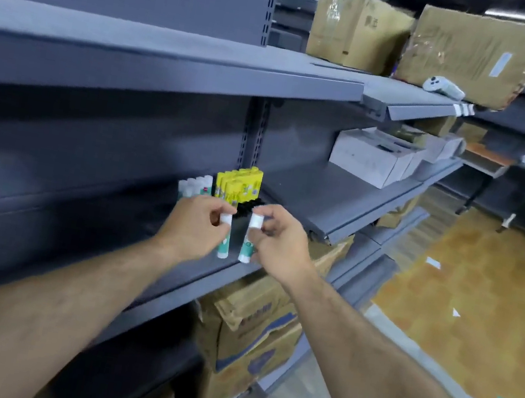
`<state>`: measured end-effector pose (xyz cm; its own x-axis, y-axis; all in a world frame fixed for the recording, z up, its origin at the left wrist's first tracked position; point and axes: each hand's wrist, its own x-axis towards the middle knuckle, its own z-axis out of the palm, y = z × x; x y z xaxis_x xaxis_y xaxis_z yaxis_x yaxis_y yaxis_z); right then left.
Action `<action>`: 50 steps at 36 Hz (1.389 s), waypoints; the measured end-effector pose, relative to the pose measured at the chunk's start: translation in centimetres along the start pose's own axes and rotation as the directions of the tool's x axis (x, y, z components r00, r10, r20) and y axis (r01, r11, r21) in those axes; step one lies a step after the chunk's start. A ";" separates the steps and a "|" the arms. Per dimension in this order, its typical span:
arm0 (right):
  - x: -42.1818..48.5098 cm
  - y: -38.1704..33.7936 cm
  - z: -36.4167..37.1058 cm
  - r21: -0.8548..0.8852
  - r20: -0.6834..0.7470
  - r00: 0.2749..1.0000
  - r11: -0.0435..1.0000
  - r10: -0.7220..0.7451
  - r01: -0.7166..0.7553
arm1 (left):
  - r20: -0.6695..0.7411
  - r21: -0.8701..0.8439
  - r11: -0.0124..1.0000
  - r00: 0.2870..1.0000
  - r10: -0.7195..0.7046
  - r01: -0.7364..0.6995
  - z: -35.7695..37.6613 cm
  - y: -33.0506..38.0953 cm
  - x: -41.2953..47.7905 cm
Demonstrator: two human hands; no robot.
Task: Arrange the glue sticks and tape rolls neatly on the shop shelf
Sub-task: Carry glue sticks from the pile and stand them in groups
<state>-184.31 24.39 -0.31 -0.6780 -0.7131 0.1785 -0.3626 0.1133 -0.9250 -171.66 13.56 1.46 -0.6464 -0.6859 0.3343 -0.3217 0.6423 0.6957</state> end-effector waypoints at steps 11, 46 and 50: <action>10.7 1.5 3.3 -0.001 0.104 0.993 0.999 -0.053 0.053 | -0.060 0.206 0.979 0.998 -0.002 0.015 1.1 -4.3 8.9; 21.3 3.2 5.8 0.040 0.388 0.869 0.947 -0.308 0.318 | -0.131 0.552 0.827 0.970 0.206 -0.101 4.2 -9.6 13.2; 21.4 3.1 6.2 -0.091 0.347 0.828 0.863 -0.440 0.496 | -0.123 0.572 0.815 0.973 0.196 -0.091 3.8 -9.4 13.1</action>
<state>-195.99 5.25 -1.46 -0.1804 -0.8807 0.4381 -0.7080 -0.1929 -0.6794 -179.74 -0.12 -3.15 -0.6065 -0.5839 0.5397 -0.5992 0.7818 0.1724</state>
